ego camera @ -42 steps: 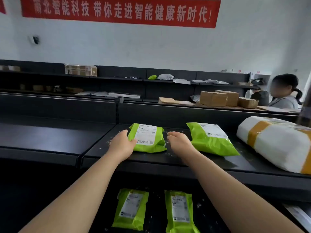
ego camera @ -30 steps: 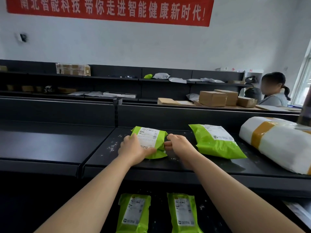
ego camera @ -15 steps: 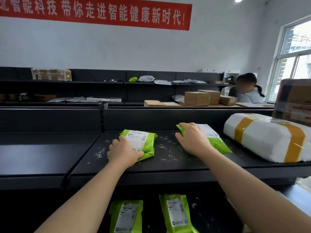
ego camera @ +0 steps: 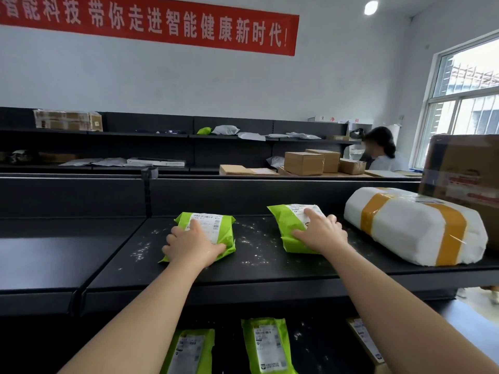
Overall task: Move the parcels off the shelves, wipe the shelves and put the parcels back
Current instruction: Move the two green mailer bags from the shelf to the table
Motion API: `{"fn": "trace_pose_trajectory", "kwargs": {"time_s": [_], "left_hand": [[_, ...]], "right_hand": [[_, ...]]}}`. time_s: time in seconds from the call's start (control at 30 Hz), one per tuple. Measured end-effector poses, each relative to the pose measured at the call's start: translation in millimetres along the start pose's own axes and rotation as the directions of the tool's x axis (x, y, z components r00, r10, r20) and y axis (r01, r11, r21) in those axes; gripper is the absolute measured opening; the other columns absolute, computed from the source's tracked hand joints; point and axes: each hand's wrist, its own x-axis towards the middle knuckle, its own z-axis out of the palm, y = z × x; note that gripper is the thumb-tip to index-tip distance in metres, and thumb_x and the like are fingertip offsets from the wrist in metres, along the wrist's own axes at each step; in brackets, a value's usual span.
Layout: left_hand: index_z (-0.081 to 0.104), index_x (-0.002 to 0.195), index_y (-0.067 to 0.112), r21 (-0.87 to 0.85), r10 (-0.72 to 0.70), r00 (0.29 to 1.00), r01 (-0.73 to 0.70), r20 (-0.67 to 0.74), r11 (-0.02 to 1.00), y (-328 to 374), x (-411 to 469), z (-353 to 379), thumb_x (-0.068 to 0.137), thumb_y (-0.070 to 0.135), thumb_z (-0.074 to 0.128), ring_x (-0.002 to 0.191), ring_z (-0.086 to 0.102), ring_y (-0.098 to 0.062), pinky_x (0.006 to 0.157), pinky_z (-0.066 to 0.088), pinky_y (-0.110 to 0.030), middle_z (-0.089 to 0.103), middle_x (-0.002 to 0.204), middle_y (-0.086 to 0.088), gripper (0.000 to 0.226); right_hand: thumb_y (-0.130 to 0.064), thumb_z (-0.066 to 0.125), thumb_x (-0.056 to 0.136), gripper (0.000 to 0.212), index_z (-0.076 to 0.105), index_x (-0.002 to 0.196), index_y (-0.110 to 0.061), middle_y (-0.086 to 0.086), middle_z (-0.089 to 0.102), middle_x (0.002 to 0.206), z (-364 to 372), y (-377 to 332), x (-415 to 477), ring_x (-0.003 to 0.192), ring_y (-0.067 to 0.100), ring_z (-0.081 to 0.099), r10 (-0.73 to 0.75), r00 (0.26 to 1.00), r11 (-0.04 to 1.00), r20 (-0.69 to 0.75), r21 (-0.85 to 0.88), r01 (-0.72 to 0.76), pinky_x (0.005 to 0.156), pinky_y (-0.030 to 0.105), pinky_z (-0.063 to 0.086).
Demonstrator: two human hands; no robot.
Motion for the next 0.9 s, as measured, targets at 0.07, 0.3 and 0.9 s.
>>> {"fn": "trace_pose_trajectory", "kwargs": {"time_s": [0.07,0.3,0.9], "left_hand": [[0.016,0.146,0.025,-0.012,0.002,1.0,-0.003,-0.006,1.0,-0.1,-0.5,0.7,0.069,0.066,0.064,0.122,0.036,-0.033,0.097,0.036,-0.043,0.031,0.137,-0.016,0.099],[0.02,0.146,0.03,-0.187,0.046,0.997,-0.057,-0.065,0.981,0.0,-7.9,-3.0,0.071,0.061,0.069,0.123,0.035,-0.035,0.099,0.035,-0.046,0.032,0.137,-0.016,0.094],[0.03,0.145,0.029,-0.401,0.336,0.934,-0.357,-0.124,0.844,31.5,-93.1,-10.4,0.067,0.062,0.073,0.129,0.034,-0.033,0.104,0.032,-0.049,0.033,0.143,-0.011,0.096]], "right_hand": [[-0.059,0.055,0.083,0.068,0.027,0.141,-0.039,0.016,0.037,0.133,3.4,0.8,-0.3,0.118,0.036,0.042,-0.009,1.0,1.0,-0.03,-0.001,0.009,0.096,0.045,0.036],[-0.056,0.054,0.086,0.064,0.028,0.143,-0.04,0.015,0.036,0.133,2.9,3.8,-6.9,0.119,0.036,0.04,-0.009,0.993,0.994,-0.119,0.107,0.022,0.098,0.044,0.035],[-0.054,0.057,0.084,0.066,0.032,0.143,-0.039,0.014,0.041,0.126,-40.1,60.0,-122.4,0.119,0.039,0.04,0.15,0.95,0.976,-0.276,0.196,-0.097,0.102,0.044,0.034]]}}
